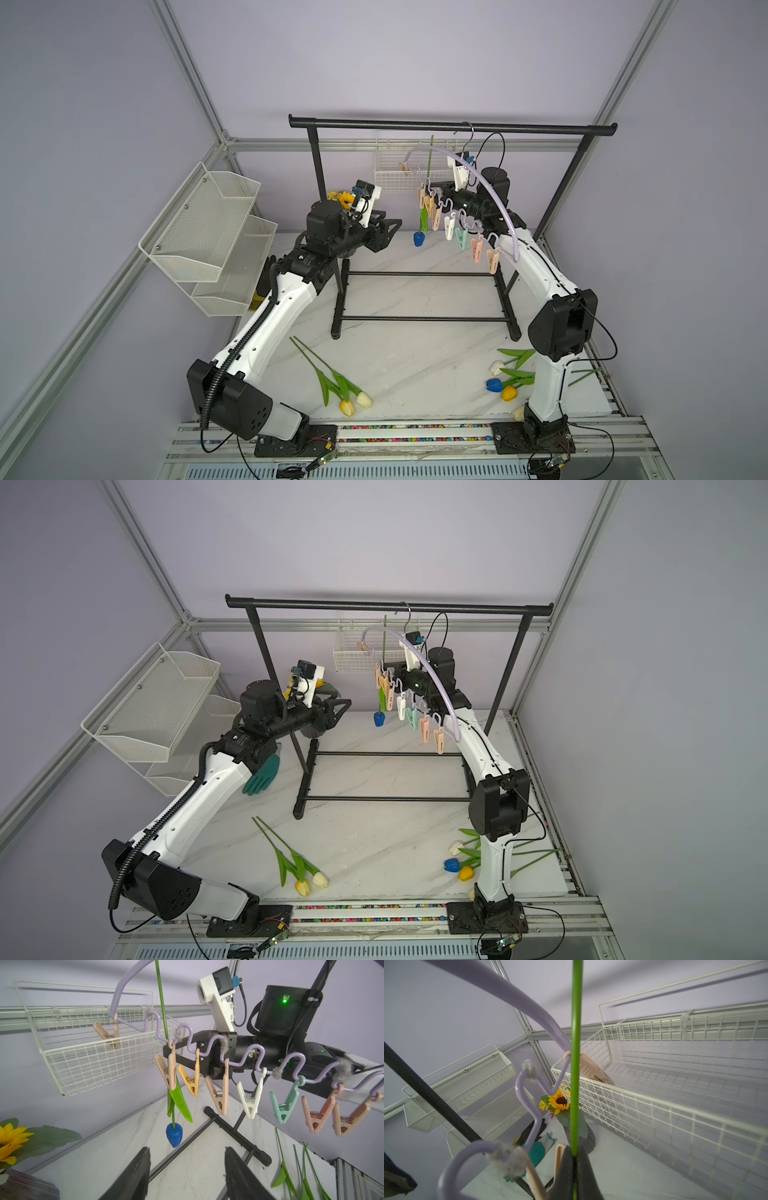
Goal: Dry the flowers on a clothes hanger
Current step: Open the clamp at the hanger.
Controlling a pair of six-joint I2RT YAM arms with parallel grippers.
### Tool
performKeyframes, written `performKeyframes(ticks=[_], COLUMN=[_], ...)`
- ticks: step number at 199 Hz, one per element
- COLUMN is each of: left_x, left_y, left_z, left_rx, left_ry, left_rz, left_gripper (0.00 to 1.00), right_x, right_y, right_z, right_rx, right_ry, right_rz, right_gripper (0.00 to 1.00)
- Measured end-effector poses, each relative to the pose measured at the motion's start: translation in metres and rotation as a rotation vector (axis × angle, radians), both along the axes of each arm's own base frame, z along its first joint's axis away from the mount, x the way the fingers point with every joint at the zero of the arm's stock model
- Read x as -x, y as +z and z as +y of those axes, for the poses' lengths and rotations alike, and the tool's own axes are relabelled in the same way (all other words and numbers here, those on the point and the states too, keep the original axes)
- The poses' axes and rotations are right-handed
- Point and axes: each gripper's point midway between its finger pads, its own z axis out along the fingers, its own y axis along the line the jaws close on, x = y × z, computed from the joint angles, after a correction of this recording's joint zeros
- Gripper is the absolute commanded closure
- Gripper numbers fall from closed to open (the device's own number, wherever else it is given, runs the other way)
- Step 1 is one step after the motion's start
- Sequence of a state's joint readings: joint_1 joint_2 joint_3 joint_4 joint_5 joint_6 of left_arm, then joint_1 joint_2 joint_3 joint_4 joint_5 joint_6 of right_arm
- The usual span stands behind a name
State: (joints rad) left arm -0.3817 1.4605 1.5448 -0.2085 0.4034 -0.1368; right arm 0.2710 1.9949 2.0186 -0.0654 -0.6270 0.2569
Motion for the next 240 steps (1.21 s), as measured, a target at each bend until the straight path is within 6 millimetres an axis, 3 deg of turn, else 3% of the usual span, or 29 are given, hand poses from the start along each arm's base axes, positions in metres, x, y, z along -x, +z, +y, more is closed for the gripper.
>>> performKeyframes(ticks=[42, 99, 175, 240], left_x=[-0.019, -0.07, -0.098, -0.119], left_y=[0.015, -0.007, -0.007, -0.008], left_z=[-0.005, -0.015, -0.012, -0.028], left_rx=[0.017, -0.001, 0.031, 0.038], left_ry=[0.015, 0.032, -0.006, -0.067], left_rz=[-0.053, 0.007, 0.035, 0.038], left_gripper=[0.39, 0.37, 0.33, 0.32], right_x=[0.004, 0.007, -0.001, -0.005], right_y=[-0.005, -0.007, -0.004, -0.001], right_z=[0.007, 0.018, 0.029, 0.029], right_rx=[-0.012, -0.035, -0.071, -0.097], right_ry=[0.061, 0.141, 0.223, 0.261], right_rz=[0.026, 0.037, 0.02, 0.022], right_gripper=[1.0, 1.0, 1.0, 1.0])
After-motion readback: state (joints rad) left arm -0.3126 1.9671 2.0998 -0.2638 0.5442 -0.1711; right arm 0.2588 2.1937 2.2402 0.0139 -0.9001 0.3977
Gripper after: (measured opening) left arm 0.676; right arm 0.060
